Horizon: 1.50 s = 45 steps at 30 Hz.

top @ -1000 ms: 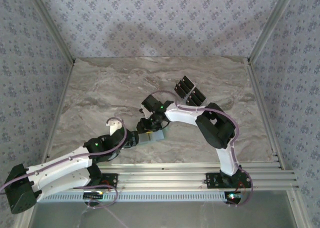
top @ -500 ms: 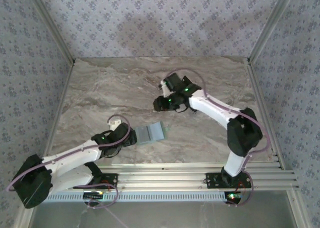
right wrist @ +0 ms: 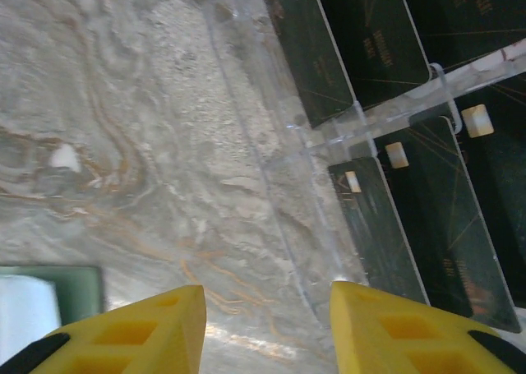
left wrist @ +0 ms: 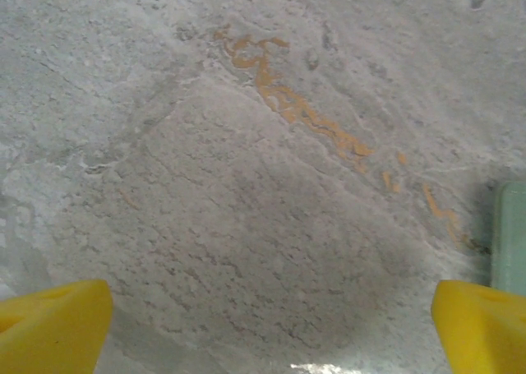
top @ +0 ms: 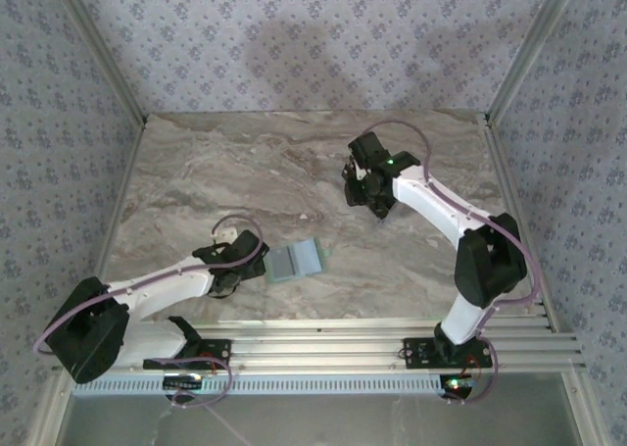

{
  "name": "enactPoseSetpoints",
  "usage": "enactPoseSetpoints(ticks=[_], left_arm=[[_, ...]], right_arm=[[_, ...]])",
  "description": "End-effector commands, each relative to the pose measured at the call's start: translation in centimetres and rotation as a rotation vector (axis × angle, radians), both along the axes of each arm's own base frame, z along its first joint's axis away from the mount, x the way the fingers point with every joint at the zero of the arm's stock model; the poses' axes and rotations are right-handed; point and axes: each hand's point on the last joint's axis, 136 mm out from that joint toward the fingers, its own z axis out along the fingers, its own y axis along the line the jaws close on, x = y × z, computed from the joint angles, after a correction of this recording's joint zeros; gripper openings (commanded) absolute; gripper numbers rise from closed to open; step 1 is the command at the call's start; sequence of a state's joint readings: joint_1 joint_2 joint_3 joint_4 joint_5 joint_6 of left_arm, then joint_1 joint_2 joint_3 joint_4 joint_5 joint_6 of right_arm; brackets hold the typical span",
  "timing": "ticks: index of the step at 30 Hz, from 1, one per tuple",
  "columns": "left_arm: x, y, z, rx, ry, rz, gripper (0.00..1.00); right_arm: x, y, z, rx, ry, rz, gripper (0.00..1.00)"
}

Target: Put the credit cards into the card holder

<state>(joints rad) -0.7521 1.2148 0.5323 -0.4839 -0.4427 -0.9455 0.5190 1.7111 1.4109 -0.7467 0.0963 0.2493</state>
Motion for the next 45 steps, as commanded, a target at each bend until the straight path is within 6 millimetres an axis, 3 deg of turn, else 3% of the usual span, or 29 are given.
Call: enactPoseSetpoints(ticks=[1, 9, 19, 36, 45], left_arm=[[0.4, 0.6, 0.3, 0.042, 0.004, 0.027, 1.00], [1.5, -0.6, -0.3, 0.051, 0.016, -0.022, 1.00], [2.9, -2.2, -1.0, 0.054, 0.023, -0.066, 1.00], [6.5, -4.8, -1.3, 0.043, 0.021, -0.132, 1.00], [8.2, -5.4, -0.7, 0.019, 0.019, -0.161, 1.00]], right_arm=[[0.7, -1.8, -0.5, -0.131, -0.001, 0.006, 0.46], [1.0, -2.5, -2.2, -0.203, 0.024, 0.016, 0.46], [1.6, -4.2, -2.8, -0.275, 0.025, 0.003, 0.45], [1.1, -4.6, -4.8, -0.272, 0.080, 0.009, 0.37], [0.9, -4.1, -5.5, -0.247, 0.103, 0.019, 0.28]])
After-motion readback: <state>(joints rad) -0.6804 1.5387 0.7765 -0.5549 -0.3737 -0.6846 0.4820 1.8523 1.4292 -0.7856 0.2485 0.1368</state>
